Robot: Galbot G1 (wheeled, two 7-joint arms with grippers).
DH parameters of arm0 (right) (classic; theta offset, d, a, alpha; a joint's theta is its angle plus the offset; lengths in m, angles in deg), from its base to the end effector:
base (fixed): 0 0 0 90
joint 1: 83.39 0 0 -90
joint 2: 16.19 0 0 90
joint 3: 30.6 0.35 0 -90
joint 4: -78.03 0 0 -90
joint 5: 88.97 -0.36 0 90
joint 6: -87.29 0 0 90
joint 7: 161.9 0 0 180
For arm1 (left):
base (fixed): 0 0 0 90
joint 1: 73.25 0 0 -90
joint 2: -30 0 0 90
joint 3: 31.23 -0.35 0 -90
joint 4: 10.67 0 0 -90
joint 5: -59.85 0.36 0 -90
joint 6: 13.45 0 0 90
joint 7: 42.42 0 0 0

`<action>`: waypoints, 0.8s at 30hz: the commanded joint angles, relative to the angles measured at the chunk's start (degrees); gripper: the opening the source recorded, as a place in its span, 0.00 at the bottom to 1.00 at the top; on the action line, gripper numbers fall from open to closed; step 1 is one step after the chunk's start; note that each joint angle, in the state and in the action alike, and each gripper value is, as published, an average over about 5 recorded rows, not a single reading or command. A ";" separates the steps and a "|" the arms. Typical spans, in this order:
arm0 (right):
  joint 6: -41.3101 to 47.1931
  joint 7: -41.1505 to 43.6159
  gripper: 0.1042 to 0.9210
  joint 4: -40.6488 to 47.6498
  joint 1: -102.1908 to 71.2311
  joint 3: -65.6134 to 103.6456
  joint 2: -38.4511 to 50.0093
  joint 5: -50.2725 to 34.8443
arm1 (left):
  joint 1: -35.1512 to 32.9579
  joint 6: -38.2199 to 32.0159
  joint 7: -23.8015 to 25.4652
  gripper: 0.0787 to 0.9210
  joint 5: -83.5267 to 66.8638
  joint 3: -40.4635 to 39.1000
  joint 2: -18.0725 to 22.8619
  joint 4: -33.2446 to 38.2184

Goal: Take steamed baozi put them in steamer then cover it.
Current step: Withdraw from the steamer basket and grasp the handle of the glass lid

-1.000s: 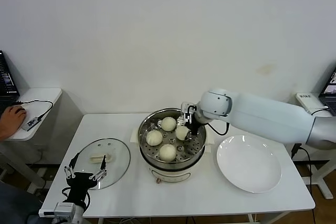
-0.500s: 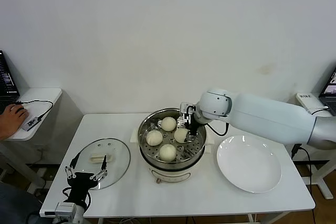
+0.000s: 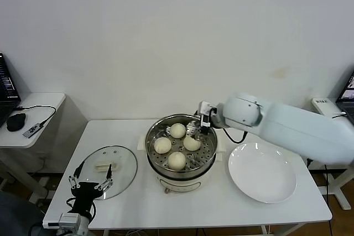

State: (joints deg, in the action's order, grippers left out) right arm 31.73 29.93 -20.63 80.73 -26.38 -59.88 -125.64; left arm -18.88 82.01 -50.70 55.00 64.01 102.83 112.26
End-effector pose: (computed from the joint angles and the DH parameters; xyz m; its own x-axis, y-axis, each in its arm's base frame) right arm 0.4505 0.0313 -0.1009 -0.6248 -0.4663 0.6262 -0.7789 0.3169 -0.5412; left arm 0.1634 0.0719 -0.2885 -0.9914 -0.0743 0.1073 -0.0482 0.9724 0.2282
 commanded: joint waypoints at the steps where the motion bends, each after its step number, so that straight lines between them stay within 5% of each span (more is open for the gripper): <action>1: -18.26 -29.52 0.88 -5.99 -30.47 28.92 6.62 1.19 | 0.07 -1.79 -0.58 0.88 -0.35 0.00 0.16 -1.41; 7: -29.48 -22.45 0.88 -6.13 -57.52 58.23 3.13 12.18 | -0.41 -2.82 -0.74 0.88 0.39 0.11 0.06 -2.86; 14: -36.18 -8.51 0.88 -6.15 -81.16 86.65 -10.66 17.05 | -0.26 -4.73 -2.07 0.88 6.25 0.08 -0.11 -5.52; 24: -37.04 -3.19 0.88 -12.83 -97.23 108.75 -30.59 20.42 | 1.51 -11.74 -3.66 0.88 47.06 3.94 -3.01 -14.04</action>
State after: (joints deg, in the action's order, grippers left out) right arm 0.82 22.33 -28.37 7.60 53.19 -74.74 -110.00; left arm -17.88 75.06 -53.53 70.22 64.91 102.17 104.24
